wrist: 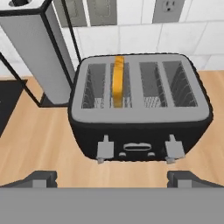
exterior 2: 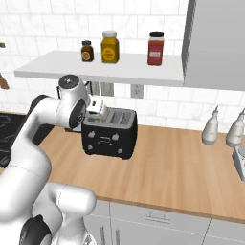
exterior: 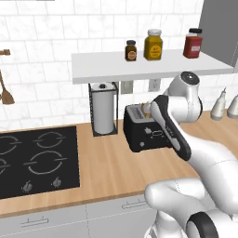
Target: Start the toaster. Once the lever pops up, take the bread to the plate on the dining counter.
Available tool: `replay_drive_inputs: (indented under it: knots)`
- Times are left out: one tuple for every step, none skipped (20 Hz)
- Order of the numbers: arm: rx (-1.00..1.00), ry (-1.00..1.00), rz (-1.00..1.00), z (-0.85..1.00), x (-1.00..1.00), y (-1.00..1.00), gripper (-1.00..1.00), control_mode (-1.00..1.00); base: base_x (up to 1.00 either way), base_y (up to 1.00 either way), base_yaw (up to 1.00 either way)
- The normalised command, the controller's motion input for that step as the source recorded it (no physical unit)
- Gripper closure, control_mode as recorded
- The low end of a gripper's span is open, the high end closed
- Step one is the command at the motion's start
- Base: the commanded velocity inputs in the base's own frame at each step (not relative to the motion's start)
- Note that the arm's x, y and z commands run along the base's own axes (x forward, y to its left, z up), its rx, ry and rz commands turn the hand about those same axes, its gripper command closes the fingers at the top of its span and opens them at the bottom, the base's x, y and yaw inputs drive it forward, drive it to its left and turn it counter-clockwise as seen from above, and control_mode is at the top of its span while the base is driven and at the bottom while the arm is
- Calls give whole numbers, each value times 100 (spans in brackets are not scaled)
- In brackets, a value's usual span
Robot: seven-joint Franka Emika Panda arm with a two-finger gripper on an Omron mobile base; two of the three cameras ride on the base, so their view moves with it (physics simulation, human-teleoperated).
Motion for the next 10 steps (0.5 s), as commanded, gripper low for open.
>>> replay_drive_inputs:
  knots:
    - [0, 0, 0, -44, 30, 6, -100, -100, 0, 0, 0]
    - [0, 0, 0, -40, 34, 5, -100, -100, 0, 0, 0]
    - [0, 0, 0, -39, 33, 6, -100, -100, 0, 0, 0]
    - [0, 0, 0, -36, 36, 4, -100, -100, 0, 0, 0]
    - [0, 0, 0, -33, 40, 2, -100, -100, 0, 0, 0]
    - [0, 0, -2, -29, 41, 2, -100, -100, 0, 0, 0]
    - [0, 0, -4, -20, 49, 0, -100, -100, 0, 0, 0]
    - [0, 0, -6, -17, 51, 0, -100, -100, 0, 0, 0]
    - [0, 0, -7, -12, 54, 0, -100, -100, 0, 0, 0]
    - [0, 0, -9, -9, 59, 0, -100, -100, 0, 0, 0]
